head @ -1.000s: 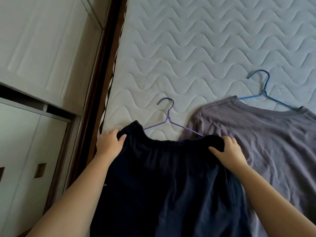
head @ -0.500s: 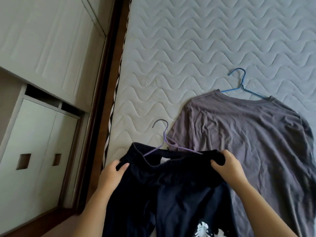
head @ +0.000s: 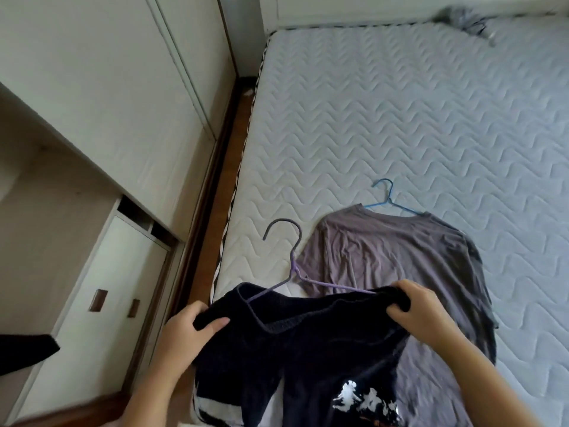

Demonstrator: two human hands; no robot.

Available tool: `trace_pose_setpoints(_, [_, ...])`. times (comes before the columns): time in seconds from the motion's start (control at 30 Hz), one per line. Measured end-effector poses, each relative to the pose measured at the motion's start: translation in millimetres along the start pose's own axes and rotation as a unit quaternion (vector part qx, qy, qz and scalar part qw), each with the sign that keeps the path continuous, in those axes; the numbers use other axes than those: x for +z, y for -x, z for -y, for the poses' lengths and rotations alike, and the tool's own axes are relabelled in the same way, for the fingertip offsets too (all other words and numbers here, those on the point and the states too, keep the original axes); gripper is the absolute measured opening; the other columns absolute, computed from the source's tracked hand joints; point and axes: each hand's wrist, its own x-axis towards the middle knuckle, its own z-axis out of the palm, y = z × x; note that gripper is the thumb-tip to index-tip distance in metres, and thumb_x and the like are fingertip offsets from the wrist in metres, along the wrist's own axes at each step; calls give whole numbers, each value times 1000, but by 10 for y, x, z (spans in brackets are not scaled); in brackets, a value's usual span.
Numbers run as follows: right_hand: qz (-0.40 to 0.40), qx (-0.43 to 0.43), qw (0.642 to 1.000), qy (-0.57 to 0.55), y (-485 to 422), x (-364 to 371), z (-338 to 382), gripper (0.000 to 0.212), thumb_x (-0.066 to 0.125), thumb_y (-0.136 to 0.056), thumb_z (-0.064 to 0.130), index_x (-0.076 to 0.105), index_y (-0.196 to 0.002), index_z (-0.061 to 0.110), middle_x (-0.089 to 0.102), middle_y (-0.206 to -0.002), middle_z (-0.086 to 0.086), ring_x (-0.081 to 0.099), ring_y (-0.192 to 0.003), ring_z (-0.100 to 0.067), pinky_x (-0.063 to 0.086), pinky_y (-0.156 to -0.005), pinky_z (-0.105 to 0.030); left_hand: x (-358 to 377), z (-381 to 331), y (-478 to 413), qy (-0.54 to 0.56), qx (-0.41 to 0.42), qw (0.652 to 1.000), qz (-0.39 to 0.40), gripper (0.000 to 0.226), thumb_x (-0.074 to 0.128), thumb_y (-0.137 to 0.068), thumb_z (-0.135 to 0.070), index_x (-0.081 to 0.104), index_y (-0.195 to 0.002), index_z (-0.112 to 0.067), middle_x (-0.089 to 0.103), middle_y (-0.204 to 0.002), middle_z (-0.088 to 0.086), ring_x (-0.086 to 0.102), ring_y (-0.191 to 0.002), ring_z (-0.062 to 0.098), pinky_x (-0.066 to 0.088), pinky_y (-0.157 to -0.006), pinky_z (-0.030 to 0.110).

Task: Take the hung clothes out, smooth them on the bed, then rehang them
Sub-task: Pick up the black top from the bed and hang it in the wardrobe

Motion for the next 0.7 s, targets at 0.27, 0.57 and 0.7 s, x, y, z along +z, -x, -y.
trace_pose_setpoints(0.27, [-153,-163,975,7,350,-1241,946,26,56,-75,-4,57,-87,18,58,-82,0,54,-82,-20,36,-75,-26,-823,-1052,382,-48,160,985,-47,21,54,-86,-40,52,-100,-25,63,-92,-8,62,-83,9,52,-71,27])
trace_pose_setpoints(0.57, [-265,-273,925,6,924,-2109,1676,37,56,-78,0,52,-103,26,57,-86,14,55,-78,0,39,-67,-9,-1248,-1888,637,27,310,925,-216,14,65,-82,-30,51,-85,-31,57,-75,-20,58,-65,-3,43,-55,10])
trace_pose_setpoints(0.7, [-305,-271,913,-18,1069,-2334,1705,48,67,-77,6,46,-120,12,57,-99,1,57,-92,-18,42,-83,-27,-1444,-2132,708,90,363,882,-288,6,66,-81,-21,61,-84,-23,62,-72,-15,61,-69,-2,44,-58,10])
